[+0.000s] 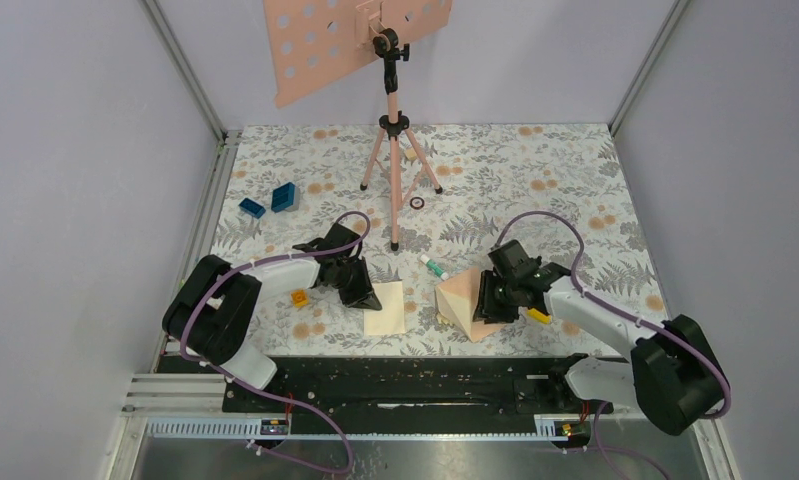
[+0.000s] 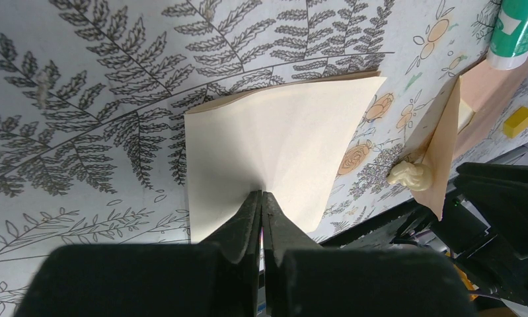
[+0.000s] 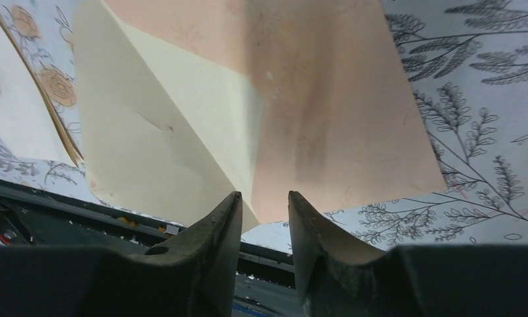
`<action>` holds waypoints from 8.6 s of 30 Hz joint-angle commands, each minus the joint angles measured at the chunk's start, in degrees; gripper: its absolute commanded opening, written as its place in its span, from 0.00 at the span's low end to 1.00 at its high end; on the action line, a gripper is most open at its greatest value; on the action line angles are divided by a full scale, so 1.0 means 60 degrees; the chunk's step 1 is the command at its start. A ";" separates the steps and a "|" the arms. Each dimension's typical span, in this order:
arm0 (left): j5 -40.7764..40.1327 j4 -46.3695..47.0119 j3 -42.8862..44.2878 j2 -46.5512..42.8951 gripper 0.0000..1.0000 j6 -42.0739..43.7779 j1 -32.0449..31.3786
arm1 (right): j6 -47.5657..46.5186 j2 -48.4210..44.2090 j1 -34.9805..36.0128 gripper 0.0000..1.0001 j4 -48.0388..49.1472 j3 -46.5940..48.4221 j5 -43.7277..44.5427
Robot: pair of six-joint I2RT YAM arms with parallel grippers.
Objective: Place the letter into the envelope and seal it
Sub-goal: Move the envelope to the center of the board, then move the solid glue at the center of the board.
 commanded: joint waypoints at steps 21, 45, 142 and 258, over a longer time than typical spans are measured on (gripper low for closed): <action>-0.0524 -0.0462 0.0488 -0.0236 0.00 0.0215 -0.0043 | 0.1216 0.3983 0.1305 0.34 0.2739 0.2146 -0.1896; -0.1603 -0.1667 0.1341 -0.0721 0.00 0.1091 -0.0406 | -0.0076 0.1004 0.1235 0.33 0.0418 0.1688 0.0043; -0.0319 -0.0835 0.0375 -0.0188 0.00 0.0983 -0.0164 | -0.0989 1.4311 -0.2530 0.69 -0.3749 1.9156 0.0665; -0.0271 -0.0671 0.0094 -0.0225 0.00 0.0938 -0.0033 | -0.0975 1.4833 -0.3363 0.59 -0.3603 1.9754 -0.0465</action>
